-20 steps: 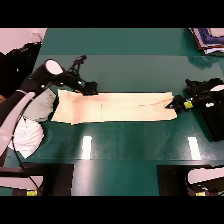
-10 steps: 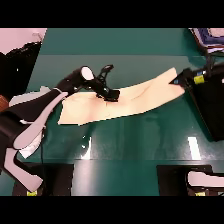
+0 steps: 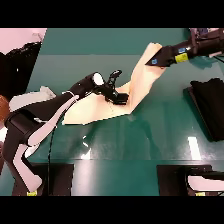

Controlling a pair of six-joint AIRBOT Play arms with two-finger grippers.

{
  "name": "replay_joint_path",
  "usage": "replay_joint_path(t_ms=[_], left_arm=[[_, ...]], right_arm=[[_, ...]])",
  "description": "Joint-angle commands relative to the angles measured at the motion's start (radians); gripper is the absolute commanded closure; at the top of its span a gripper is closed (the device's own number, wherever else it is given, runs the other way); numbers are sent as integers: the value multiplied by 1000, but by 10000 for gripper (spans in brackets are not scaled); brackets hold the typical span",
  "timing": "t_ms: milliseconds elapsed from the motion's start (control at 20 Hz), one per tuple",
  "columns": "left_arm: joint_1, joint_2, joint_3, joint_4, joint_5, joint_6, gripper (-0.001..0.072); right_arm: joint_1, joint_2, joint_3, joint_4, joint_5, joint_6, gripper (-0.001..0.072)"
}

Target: Fold the shirts.

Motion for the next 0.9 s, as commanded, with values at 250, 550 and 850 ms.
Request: replay_joint_path(t_ms=[250,550,850], left_arm=[[127,71,18,60,-141,10,682],[370,328,18,220,-190,11,681],[602,539,18,282,-206,10,681]], right_arm=[[172,-56,114,2,-116,5,698],[352,-126,114,5,-260,-23,697],[588,-322,115,233,-505,-221,363]])
